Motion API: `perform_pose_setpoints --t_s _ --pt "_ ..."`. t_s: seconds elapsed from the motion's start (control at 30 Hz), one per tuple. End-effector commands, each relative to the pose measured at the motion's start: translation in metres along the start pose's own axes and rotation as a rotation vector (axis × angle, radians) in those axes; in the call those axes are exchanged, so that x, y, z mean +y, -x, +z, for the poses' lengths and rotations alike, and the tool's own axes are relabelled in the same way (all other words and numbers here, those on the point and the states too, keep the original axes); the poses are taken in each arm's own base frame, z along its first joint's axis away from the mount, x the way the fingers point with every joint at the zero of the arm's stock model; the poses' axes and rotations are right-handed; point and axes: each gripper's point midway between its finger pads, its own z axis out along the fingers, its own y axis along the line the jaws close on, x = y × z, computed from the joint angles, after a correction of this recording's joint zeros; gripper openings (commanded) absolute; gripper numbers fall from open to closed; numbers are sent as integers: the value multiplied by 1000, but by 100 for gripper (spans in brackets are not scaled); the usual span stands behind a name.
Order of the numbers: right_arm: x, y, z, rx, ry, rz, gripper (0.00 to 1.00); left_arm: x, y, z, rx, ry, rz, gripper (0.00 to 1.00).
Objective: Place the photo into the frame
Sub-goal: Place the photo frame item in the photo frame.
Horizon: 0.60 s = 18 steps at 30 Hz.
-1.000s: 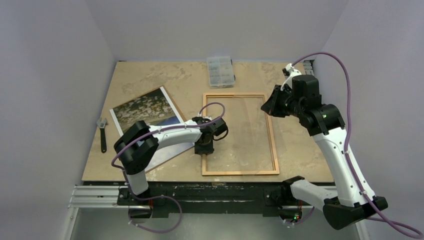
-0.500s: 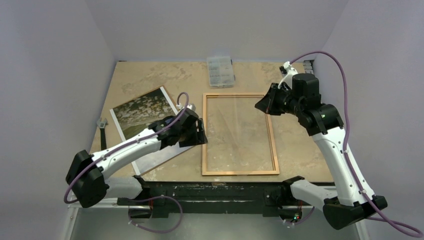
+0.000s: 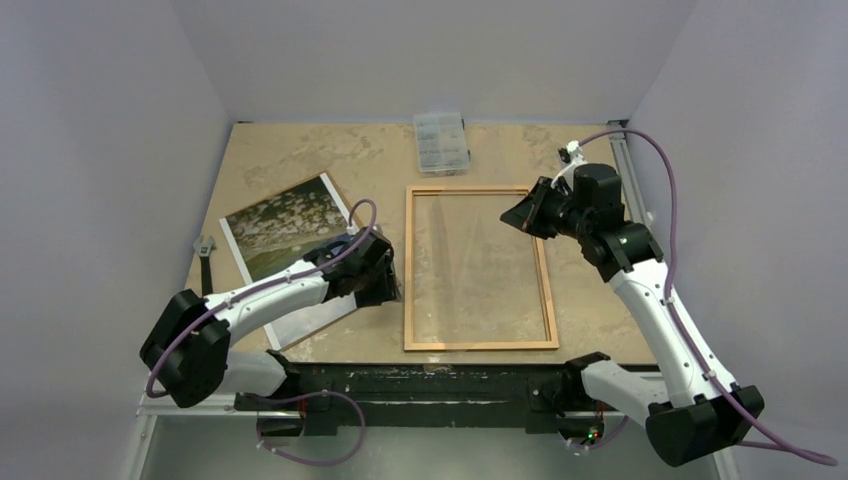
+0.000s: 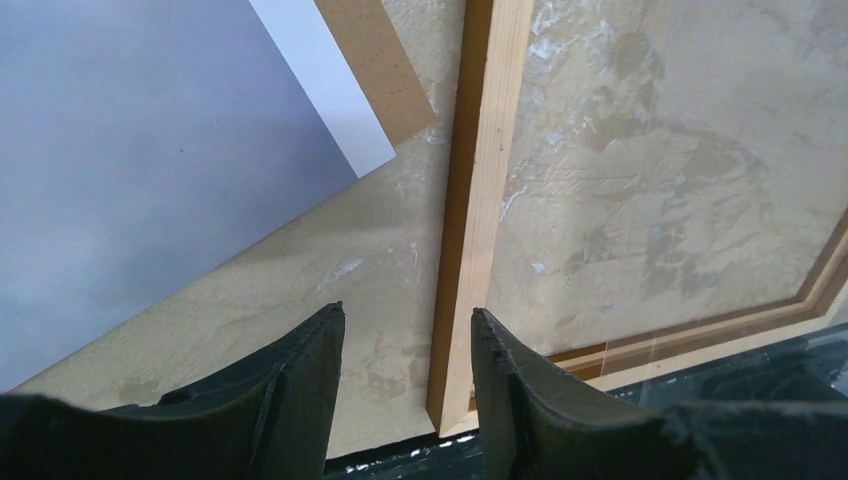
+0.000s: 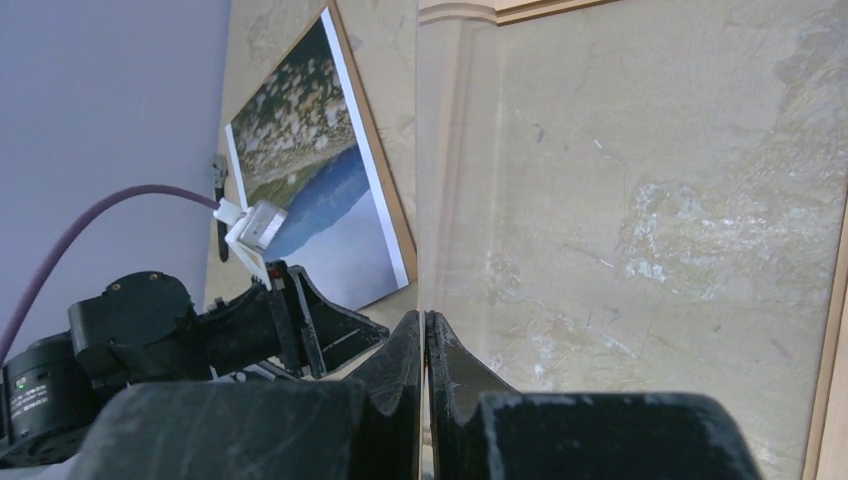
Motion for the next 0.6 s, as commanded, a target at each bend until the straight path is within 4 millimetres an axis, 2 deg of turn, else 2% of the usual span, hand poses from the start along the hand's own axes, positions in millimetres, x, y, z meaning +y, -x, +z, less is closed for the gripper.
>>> perform_pose_setpoints --t_s 0.0,0.13,0.33,0.57 --pt "19 16 1 -88 111 61 0 -9 9 11 -21 -15 -26 47" --pt "15 13 4 -106 141 109 0 -8 5 24 4 -7 -28 44" --pt "11 21 -8 -212 158 125 0 -5 1 37 19 10 -30 38" --pt "11 19 -6 -205 172 128 0 -8 -2 44 48 4 -19 30"
